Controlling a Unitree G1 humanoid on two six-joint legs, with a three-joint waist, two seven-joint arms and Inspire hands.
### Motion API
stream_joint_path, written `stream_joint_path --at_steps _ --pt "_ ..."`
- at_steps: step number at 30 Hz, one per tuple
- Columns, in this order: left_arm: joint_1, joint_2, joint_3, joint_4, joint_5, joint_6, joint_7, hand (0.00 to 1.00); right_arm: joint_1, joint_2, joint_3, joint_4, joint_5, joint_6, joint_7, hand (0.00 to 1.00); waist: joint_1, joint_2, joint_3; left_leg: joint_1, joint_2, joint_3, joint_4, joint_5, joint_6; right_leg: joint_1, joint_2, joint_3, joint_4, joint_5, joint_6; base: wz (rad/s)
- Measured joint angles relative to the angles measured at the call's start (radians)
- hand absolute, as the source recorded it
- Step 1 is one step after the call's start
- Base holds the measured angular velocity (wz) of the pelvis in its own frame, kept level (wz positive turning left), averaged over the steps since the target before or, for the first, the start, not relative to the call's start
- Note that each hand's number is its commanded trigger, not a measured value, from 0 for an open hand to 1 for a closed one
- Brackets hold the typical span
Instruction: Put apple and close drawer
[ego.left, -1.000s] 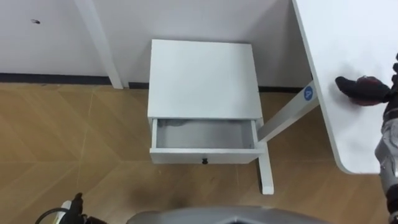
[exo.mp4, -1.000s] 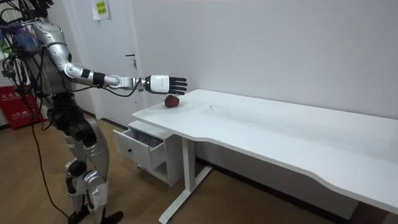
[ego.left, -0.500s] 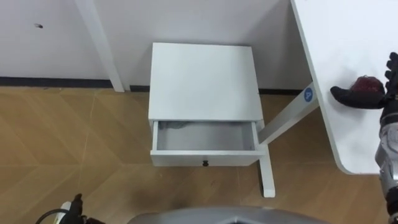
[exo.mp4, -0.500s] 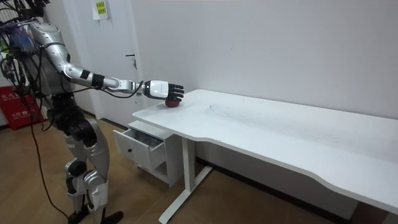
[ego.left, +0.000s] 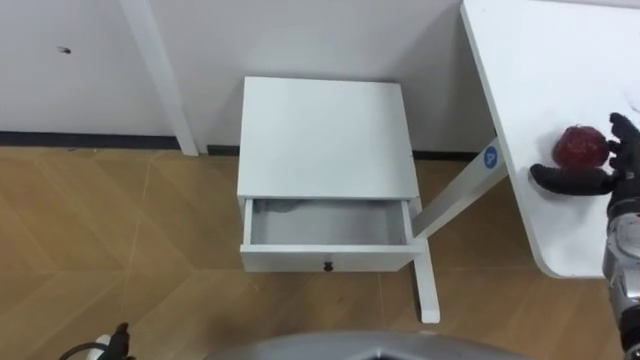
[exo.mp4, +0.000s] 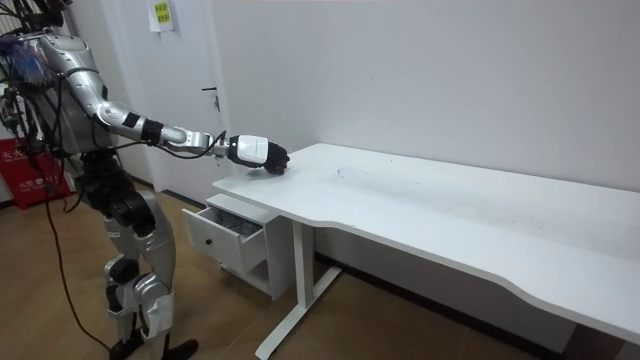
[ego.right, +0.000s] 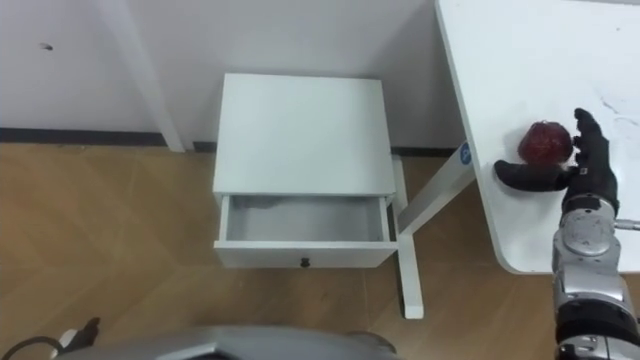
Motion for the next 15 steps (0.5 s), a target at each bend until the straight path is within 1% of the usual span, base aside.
stream_joint_path --at_steps 7,9,10,11,15 --pt "0.005 0.003 0.0 0.0 0.0 0.0 -0.018 0.0 0.001 0.0 -0.003 0.0 -0.074 -0.005 -0.002 1.0 0.0 0.003 0.0014 0.0 0.0 0.0 0.0 0.0 0.0 0.0 0.0 0.0 0.0 0.0 0.0 0.0" --pt "0.006 0.003 0.0 0.0 0.001 0.0 -0.019 0.0 0.001 0.0 -0.003 0.0 -0.074 -0.005 0.0 1.0 -0.001 0.002 0.0 0.0 0.0 0.0 0.0 0.0 0.0 0.0 0.0 0.0 0.0 0.0 0.0 0.0" --pt "0.006 0.003 0.0 0.002 0.001 0.0 -0.019 0.0 0.002 0.0 -0.003 0.0 -0.074 -0.005 0.0 1.0 -0.001 0.005 0.0016 0.0 0.0 0.0 0.0 0.0 0.0 0.001 0.0 0.0 0.0 0.0 0.0 0.0" --pt "0.006 0.003 0.0 0.008 0.001 0.0 -0.019 0.0 0.002 0.0 -0.002 0.001 -0.074 -0.005 0.0 1.0 -0.001 0.003 0.0002 0.0 0.0 0.0 0.0 0.0 0.0 0.001 0.0 0.0 0.0 0.0 0.0 0.0" --pt "0.006 0.003 -0.001 0.019 0.001 0.001 -0.019 0.0 0.002 0.0 -0.001 0.0 -0.074 -0.005 0.0 1.0 0.001 0.002 -0.0005 0.0 0.0 0.0 0.001 0.0 0.0 0.001 0.0 0.0 0.0 0.0 0.0 0.0"
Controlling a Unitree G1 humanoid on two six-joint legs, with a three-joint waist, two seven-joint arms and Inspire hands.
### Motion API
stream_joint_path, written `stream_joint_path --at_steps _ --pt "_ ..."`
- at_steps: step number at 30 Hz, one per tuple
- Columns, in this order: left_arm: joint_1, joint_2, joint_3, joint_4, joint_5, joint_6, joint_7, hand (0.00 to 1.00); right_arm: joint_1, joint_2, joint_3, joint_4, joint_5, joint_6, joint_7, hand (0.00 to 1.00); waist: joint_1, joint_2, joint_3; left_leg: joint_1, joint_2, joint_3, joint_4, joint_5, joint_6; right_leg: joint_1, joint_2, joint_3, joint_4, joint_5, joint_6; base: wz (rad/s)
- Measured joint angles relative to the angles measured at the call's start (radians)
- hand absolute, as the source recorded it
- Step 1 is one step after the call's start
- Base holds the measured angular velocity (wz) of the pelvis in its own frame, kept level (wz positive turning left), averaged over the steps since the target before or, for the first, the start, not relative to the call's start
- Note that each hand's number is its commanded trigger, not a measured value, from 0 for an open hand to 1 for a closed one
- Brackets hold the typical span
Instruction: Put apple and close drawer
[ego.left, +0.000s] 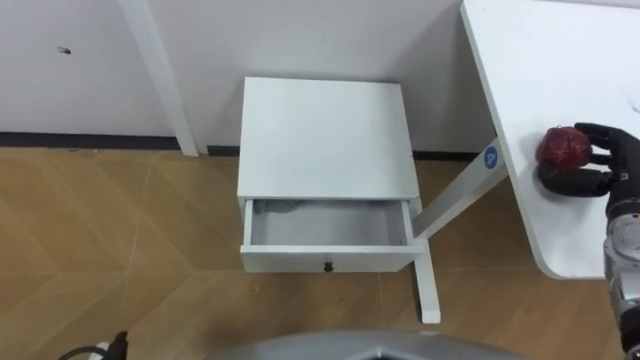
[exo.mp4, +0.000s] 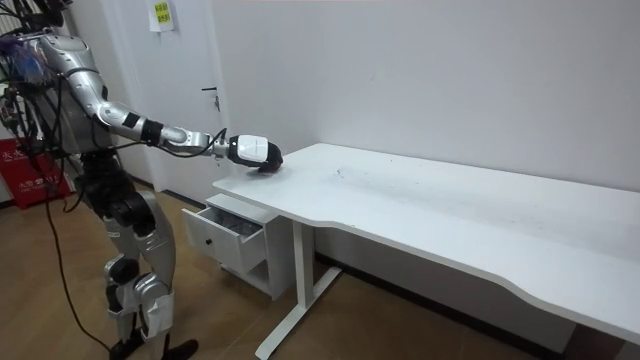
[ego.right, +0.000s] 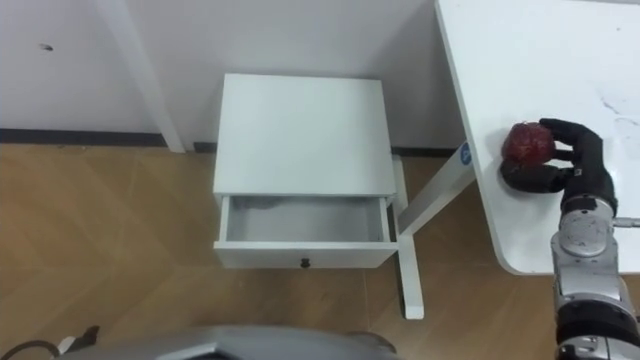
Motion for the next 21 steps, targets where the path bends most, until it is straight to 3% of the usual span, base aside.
stream_joint_path --at_steps 8,10,15,17,21 --pt "-0.023 -0.001 -0.002 -0.001 0.0 0.0 -0.016 0.0 -0.005 0.0 0.039 -0.005 -0.003 -0.015 0.002 1.0 0.01 0.004 0.0015 -0.005 0.0 0.003 -0.001 0.0 0.0 -0.009 0.001 0.003 0.0 0.001 -0.001 -0.01" --pt "-0.024 0.0 -0.011 -0.007 0.001 -0.001 -0.015 0.0 -0.005 0.002 0.049 -0.029 -0.014 -0.015 0.013 1.0 0.019 0.0 -0.0035 -0.013 0.0 0.005 -0.001 0.0 0.0 -0.017 0.001 0.004 0.002 0.001 -0.002 -0.06" --pt "-0.049 -0.001 -0.049 -0.011 0.004 -0.003 -0.012 0.0 0.0 0.011 0.146 -0.166 -0.089 -0.017 0.038 1.0 0.027 0.01 -0.0046 -0.013 0.0 0.002 0.0 0.001 -0.001 -0.019 0.001 0.005 -0.003 0.001 -0.002 0.01" --pt "-0.073 -0.001 -0.062 -0.011 0.004 -0.003 -0.01 0.0 0.0 0.017 0.202 -0.211 -0.127 -0.018 0.042 1.0 0.053 0.017 -0.0008 -0.006 0.001 0.001 -0.002 0.001 -0.001 -0.014 0.002 0.004 -0.004 0.001 -0.002 0.0" --pt "-0.088 0.003 -0.11 -0.011 0.001 -0.007 0.008 0.0 0.002 0.028 0.3 -0.307 -0.195 -0.015 0.075 1.0 0.061 0.02 0.0018 -0.017 0.0 -0.004 -0.002 0.002 -0.003 -0.021 0.001 -0.002 -0.005 0.001 -0.002 0.05"
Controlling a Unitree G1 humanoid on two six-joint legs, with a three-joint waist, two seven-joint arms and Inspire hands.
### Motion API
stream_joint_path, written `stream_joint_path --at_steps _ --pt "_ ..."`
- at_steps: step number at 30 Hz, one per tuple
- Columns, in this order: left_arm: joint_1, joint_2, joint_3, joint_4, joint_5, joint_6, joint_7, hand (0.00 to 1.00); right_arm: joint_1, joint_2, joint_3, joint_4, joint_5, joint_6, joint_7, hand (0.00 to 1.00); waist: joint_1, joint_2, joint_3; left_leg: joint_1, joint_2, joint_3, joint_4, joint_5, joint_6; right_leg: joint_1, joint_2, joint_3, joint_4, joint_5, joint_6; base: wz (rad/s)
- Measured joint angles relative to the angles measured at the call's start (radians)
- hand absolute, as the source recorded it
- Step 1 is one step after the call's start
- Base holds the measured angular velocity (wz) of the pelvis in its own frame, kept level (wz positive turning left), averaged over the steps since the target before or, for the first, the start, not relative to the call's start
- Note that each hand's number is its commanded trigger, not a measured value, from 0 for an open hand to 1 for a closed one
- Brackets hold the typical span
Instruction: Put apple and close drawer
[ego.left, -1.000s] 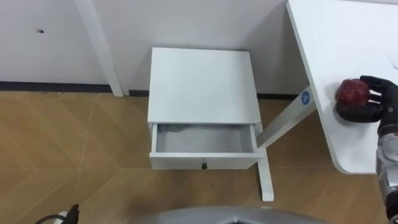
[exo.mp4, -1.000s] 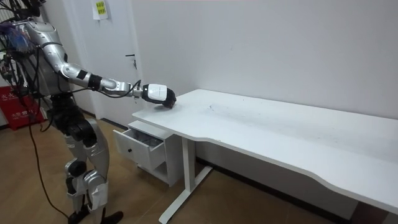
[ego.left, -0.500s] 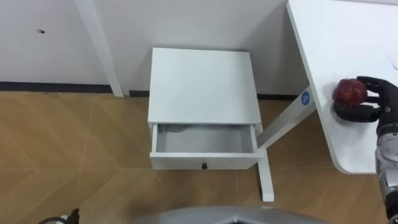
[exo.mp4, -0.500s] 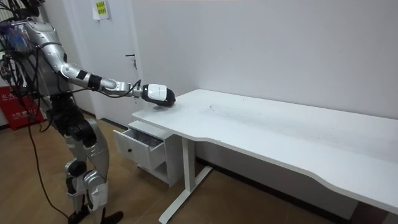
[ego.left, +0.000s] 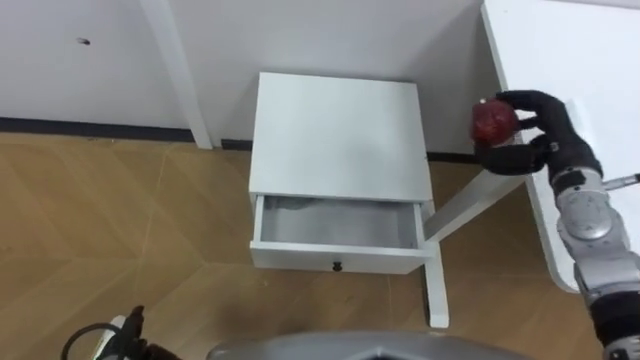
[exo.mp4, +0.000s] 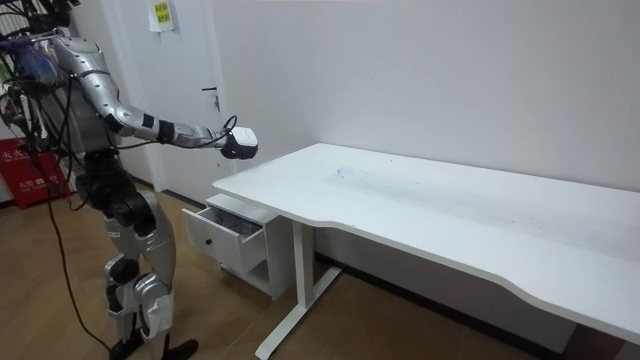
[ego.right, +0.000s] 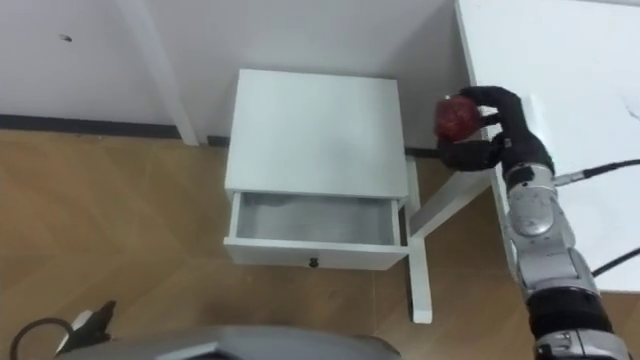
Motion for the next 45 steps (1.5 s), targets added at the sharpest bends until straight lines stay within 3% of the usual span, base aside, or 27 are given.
stream_joint_path --at_steps 4,10,17,23,28,29,30,45 --pt "0.0 -0.001 -0.049 0.001 0.001 0.0 -0.004 0.0 0.016 0.017 0.074 -0.097 -0.055 -0.001 0.039 1.0 0.01 -0.001 -0.0003 -0.006 -0.001 -0.017 0.0 0.0 0.0 0.006 -0.001 -0.019 -0.012 0.001 -0.001 0.1" --pt "-0.001 -0.006 -0.076 0.016 0.001 0.007 -0.015 0.0 0.019 0.042 0.13 -0.095 -0.079 0.001 0.061 1.0 0.028 0.005 0.0035 -0.016 -0.001 -0.028 0.0 0.0 0.0 0.003 -0.002 -0.036 -0.013 0.001 -0.001 0.07" --pt "-0.006 -0.018 -0.076 0.021 0.003 0.017 -0.044 0.0 0.039 0.071 0.162 -0.094 -0.082 0.022 0.106 1.0 0.046 0.008 0.0039 -0.029 -0.002 -0.047 0.002 0.0 0.0 0.001 -0.003 -0.057 -0.015 0.001 -0.001 0.07" --pt "-0.016 -0.022 -0.076 0.021 0.002 0.022 -0.054 0.0 0.054 0.093 0.166 -0.094 -0.111 0.022 0.132 1.0 0.051 0.015 0.0003 -0.04 -0.002 -0.049 0.003 0.0 0.0 -0.009 -0.003 -0.05 -0.014 0.001 -0.001 0.01" --pt "-0.021 -0.023 -0.076 0.021 0.002 0.024 -0.054 0.0 0.075 0.097 0.176 -0.092 -0.113 0.039 0.141 1.0 0.051 0.021 0.0025 -0.039 -0.002 -0.049 0.002 0.0 0.0 -0.01 -0.003 -0.048 -0.014 0.001 -0.001 0.0" --pt "-0.021 -0.023 -0.076 0.021 0.002 0.024 -0.053 0.0 0.076 0.097 0.181 -0.083 -0.114 0.04 0.142 0.63 0.049 0.021 0.0026 -0.039 -0.002 -0.049 0.002 0.0 0.0 -0.01 -0.003 -0.048 -0.014 0.001 -0.001 0.0" --pt "-0.022 -0.023 -0.076 0.021 0.002 0.024 -0.052 0.0 0.076 0.097 0.182 -0.08 -0.114 0.041 0.142 0.0 0.049 0.021 0.0026 -0.039 -0.002 -0.049 0.002 0.0 0.0 -0.01 -0.003 -0.048 -0.014 0.001 -0.001 0.0" --pt "-0.022 -0.036 -0.092 0.002 0.001 0.013 -0.034 0.0 0.082 0.116 0.2 0.009 -0.117 0.036 0.142 0.0 0.043 0.021 0.0028 -0.053 -0.004 -0.066 0.004 0.0 0.0 -0.017 -0.006 -0.072 -0.015 0.001 -0.001 0.03"
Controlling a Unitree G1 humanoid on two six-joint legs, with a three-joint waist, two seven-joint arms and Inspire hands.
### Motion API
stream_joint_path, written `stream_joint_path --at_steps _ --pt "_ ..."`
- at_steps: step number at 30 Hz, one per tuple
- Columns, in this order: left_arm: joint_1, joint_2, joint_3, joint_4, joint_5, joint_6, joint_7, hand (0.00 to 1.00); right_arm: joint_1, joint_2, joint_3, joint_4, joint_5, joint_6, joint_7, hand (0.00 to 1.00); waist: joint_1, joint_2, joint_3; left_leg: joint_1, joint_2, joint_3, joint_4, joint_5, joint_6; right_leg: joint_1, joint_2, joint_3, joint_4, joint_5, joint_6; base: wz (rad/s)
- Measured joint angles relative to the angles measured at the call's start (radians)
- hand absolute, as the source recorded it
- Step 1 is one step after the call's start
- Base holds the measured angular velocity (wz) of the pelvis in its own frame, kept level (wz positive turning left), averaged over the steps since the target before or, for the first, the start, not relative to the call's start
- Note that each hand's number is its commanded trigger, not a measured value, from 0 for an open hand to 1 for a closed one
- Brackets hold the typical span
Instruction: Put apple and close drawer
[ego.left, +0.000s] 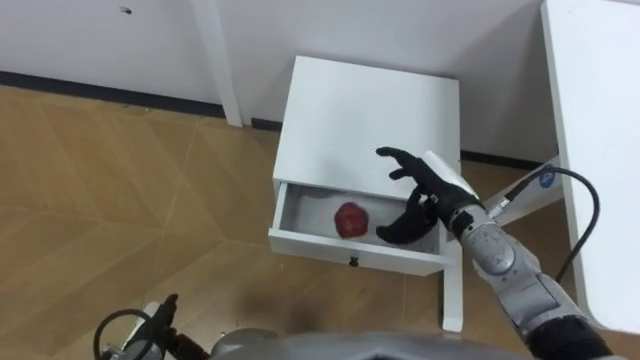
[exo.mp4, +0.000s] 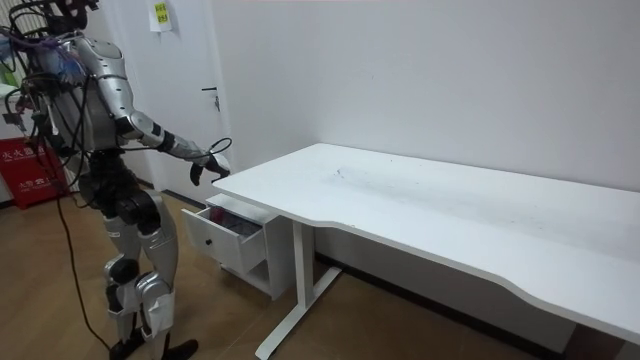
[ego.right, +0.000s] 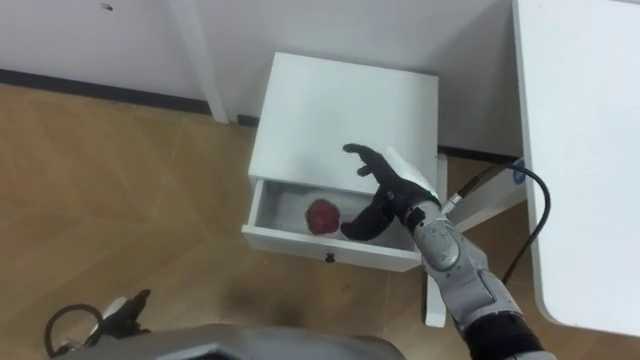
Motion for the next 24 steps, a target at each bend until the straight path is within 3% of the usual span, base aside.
stream_joint_path --at_steps 15,19,24 --pt "0.005 -0.007 -0.001 0.001 0.0 -0.003 0.038 0.0 0.001 0.0 -0.004 0.101 0.0 -0.022 -0.006 0.0 0.001 0.008 0.0037 0.015 -0.003 -0.009 -0.006 0.0 0.0 0.022 0.0 0.002 -0.014 0.0 0.0 0.01" --pt "0.005 -0.009 -0.001 0.011 0.001 -0.004 0.057 0.0 -0.009 0.001 -0.014 0.172 0.027 -0.035 -0.048 0.0 0.0 0.008 0.0033 0.024 -0.003 -0.008 -0.006 0.0 0.0 0.028 0.001 0.002 -0.013 0.0 0.0 0.0" --pt "0.027 -0.014 0.031 0.006 -0.002 -0.003 0.076 0.0 0.005 0.032 -0.122 0.339 0.091 -0.042 -0.117 0.0 -0.007 0.005 -0.0024 0.033 -0.005 -0.012 -0.007 0.0 0.0 0.04 -0.007 0.005 -0.013 0.0 0.0 0.05"
